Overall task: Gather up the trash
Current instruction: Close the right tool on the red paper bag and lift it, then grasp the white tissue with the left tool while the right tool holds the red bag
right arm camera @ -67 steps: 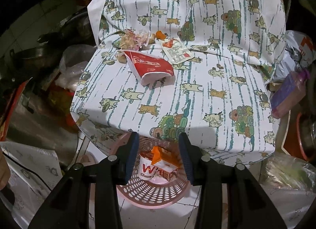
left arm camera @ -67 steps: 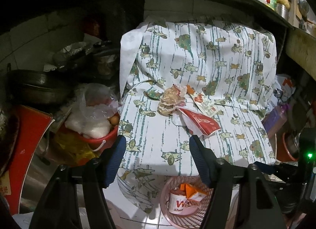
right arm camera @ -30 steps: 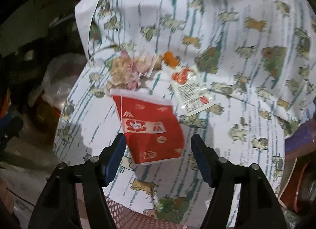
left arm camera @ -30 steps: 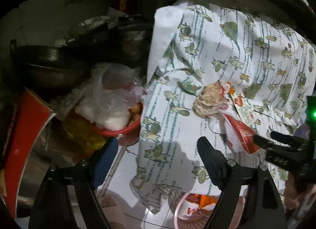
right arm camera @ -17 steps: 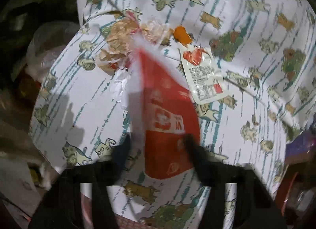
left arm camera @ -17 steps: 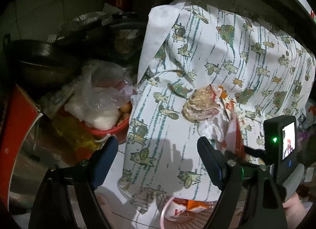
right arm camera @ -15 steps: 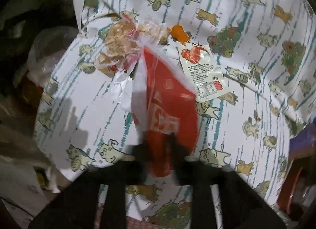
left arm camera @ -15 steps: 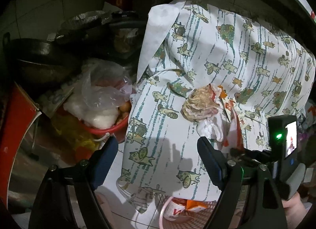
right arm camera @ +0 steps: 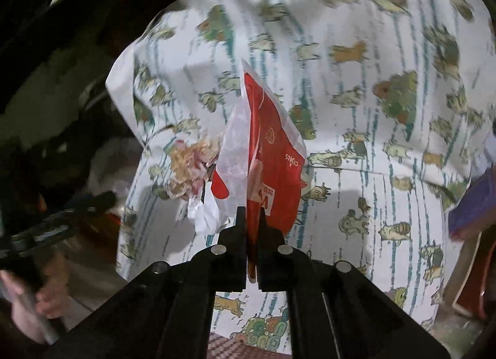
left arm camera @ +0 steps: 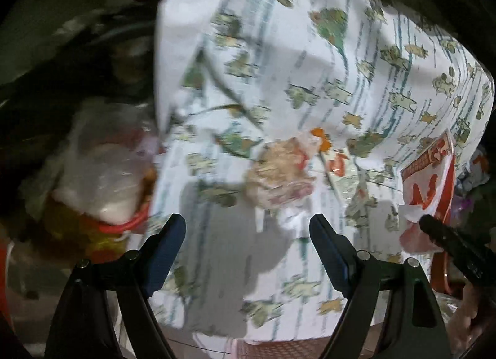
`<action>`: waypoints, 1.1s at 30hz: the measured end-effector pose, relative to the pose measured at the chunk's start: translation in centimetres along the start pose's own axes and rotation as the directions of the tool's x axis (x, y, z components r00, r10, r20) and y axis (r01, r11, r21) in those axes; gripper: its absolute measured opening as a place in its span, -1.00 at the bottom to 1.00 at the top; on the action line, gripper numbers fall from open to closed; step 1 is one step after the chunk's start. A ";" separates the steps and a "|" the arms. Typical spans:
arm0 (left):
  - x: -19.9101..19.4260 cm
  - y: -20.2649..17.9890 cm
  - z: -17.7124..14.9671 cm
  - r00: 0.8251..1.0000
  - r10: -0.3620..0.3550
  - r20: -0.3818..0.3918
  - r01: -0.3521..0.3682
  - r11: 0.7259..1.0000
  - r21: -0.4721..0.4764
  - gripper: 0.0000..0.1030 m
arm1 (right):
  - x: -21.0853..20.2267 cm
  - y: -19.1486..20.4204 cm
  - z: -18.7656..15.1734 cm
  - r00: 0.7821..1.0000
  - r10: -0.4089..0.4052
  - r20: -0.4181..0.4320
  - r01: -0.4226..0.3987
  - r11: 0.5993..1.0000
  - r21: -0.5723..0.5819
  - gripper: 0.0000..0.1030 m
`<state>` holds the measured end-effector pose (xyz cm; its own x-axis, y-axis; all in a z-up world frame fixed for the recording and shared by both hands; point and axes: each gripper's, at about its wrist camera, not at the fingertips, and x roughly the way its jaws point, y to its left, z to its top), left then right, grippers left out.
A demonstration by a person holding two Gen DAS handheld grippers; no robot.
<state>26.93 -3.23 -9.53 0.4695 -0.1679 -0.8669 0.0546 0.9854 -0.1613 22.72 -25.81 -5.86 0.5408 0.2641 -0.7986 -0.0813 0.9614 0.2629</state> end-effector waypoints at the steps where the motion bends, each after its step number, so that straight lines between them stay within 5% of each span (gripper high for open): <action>1: 0.6 -0.6 0.6 1.000 -0.005 -0.008 0.005 1.000 0.011 0.63 | -0.2 -0.6 0.2 1.000 0.010 -0.001 -0.010 1.000 0.020 -0.92; 7: 4.7 -3.8 2.7 0.995 0.000 -0.097 0.005 0.999 0.054 0.63 | 0.1 -3.1 1.4 1.000 -0.006 0.005 0.006 0.997 0.079 -0.91; 14: 11.2 -6.6 1.0 0.939 -0.032 -0.343 0.048 0.998 0.038 0.62 | 2.8 -5.2 1.9 0.998 -0.027 -0.050 0.035 0.987 0.156 -0.91; 24: 13.3 -5.9 0.1 0.920 0.044 -0.388 -0.035 0.999 0.029 -0.58 | 4.3 -3.3 1.8 0.997 -0.014 -0.081 0.023 0.993 0.117 -0.91; 33: 9.2 -5.9 -0.6 0.939 -0.019 -0.344 0.040 0.998 0.053 -0.78 | 3.8 -2.4 0.9 0.998 -0.033 -0.057 0.037 0.998 0.055 -0.90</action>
<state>30.37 -10.63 -16.81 0.1363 -0.1862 -0.9730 0.1197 0.9781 -0.1704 25.72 -27.20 -8.99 0.4944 0.2358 -0.8366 -0.0152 0.9647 0.2630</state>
